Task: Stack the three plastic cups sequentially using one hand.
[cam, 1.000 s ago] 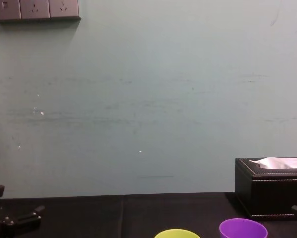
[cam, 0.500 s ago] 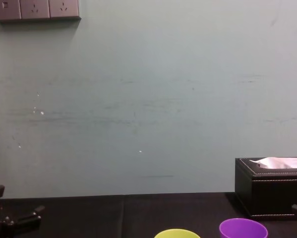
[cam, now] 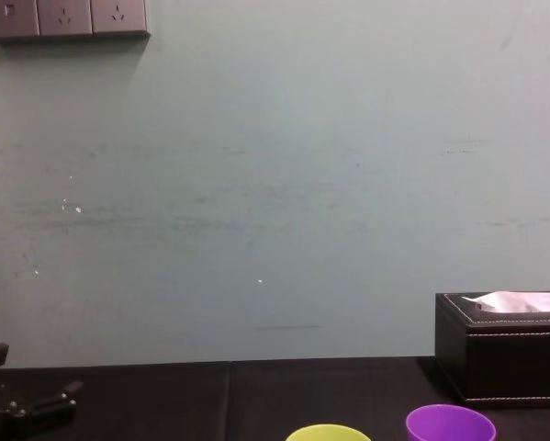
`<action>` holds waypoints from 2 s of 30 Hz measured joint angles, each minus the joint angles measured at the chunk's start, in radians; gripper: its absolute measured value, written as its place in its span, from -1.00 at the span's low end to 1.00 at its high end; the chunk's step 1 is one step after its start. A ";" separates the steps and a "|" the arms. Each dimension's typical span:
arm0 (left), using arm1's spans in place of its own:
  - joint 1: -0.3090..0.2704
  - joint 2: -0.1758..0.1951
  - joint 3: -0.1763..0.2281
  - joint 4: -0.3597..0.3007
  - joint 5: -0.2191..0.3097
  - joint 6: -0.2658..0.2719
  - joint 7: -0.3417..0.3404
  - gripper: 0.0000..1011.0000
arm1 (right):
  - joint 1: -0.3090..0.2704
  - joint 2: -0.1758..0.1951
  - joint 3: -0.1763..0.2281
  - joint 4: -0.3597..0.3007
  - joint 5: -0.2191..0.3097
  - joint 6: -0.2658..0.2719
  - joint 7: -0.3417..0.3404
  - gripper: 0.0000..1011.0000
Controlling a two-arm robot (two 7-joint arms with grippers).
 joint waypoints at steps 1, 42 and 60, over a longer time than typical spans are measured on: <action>0.000 0.000 0.000 0.000 0.000 0.000 0.000 0.98 | 0.000 0.000 0.000 0.000 0.000 0.000 0.000 0.99; 0.000 0.000 0.000 0.000 0.000 0.000 0.000 0.98 | -0.202 0.212 0.064 -0.186 0.116 0.136 0.476 0.99; 0.000 0.000 0.000 0.000 0.000 0.000 0.000 0.98 | -0.163 0.130 0.040 -0.157 0.069 0.151 0.522 0.99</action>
